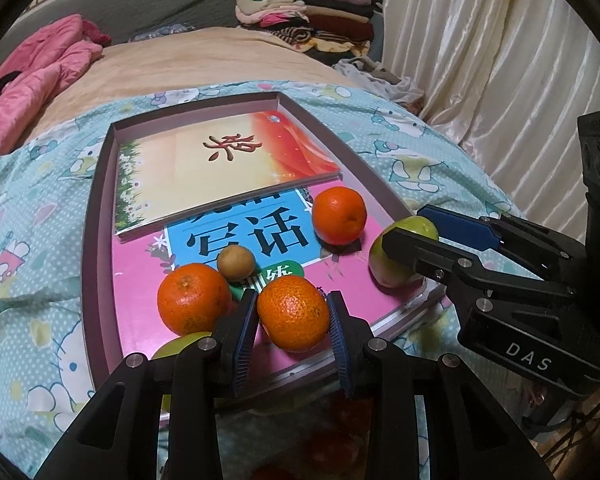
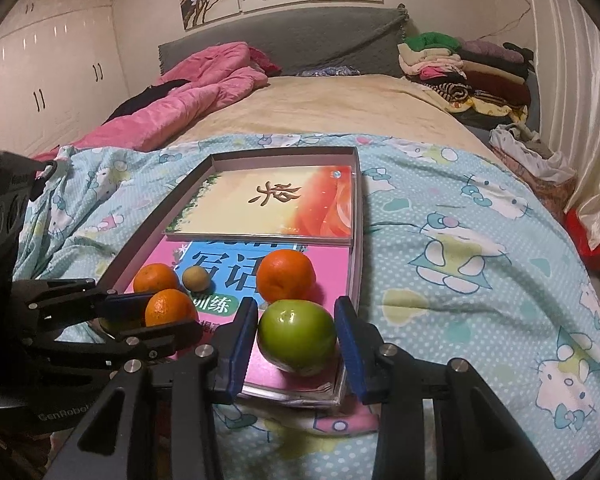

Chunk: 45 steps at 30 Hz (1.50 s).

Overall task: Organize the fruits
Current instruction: 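Lower the mandarin onto the workbook and open the left gripper while the right releases the lime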

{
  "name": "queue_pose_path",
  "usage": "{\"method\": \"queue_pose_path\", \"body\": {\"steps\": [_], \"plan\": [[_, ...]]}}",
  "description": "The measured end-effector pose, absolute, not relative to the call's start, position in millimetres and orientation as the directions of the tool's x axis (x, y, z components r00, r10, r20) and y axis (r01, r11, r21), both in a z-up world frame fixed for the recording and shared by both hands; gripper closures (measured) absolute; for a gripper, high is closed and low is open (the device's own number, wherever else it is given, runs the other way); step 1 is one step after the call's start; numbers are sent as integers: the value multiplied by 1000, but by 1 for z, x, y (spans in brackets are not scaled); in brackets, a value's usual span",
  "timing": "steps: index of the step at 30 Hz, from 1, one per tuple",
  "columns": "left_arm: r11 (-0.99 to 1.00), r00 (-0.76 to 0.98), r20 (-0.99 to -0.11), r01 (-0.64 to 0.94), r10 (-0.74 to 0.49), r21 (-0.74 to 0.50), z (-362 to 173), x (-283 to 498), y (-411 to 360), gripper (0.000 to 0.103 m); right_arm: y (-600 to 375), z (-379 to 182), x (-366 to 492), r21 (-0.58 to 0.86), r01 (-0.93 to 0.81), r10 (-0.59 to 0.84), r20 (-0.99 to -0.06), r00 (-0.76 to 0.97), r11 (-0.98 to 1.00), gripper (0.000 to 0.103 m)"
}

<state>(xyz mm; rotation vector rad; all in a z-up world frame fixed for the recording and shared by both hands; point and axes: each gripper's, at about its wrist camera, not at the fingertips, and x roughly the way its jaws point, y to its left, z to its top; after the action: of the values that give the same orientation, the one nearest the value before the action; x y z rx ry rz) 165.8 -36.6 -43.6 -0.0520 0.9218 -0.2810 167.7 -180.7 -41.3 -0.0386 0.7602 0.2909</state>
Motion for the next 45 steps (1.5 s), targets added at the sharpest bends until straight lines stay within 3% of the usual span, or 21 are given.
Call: {"method": "queue_pose_path", "body": {"steps": [21,25,36,40,45], "plan": [[957,556,-783,228,-277,-177,-44,162,-40,67,-188,-43,171,112,-258,263,-683,681,959,61],[955,560,-777,229,-287,-187,-41,161,-39,57,-186,-43,171,99,-264,259,-682,684,959,57],[957,571,-769,210,-286,-200,-37,159,-33,57,-190,-41,172,118,-249,262,-674,691,961,55],[957,584,-758,200,-290,-212,-33,157,-29,43,-191,-38,170,124,-248,267,-660,702,961,50],[956,605,-740,185,-293,-227,-26,152,-23,42,-193,-34,169,134,-243,271,-647,713,961,47]]}}
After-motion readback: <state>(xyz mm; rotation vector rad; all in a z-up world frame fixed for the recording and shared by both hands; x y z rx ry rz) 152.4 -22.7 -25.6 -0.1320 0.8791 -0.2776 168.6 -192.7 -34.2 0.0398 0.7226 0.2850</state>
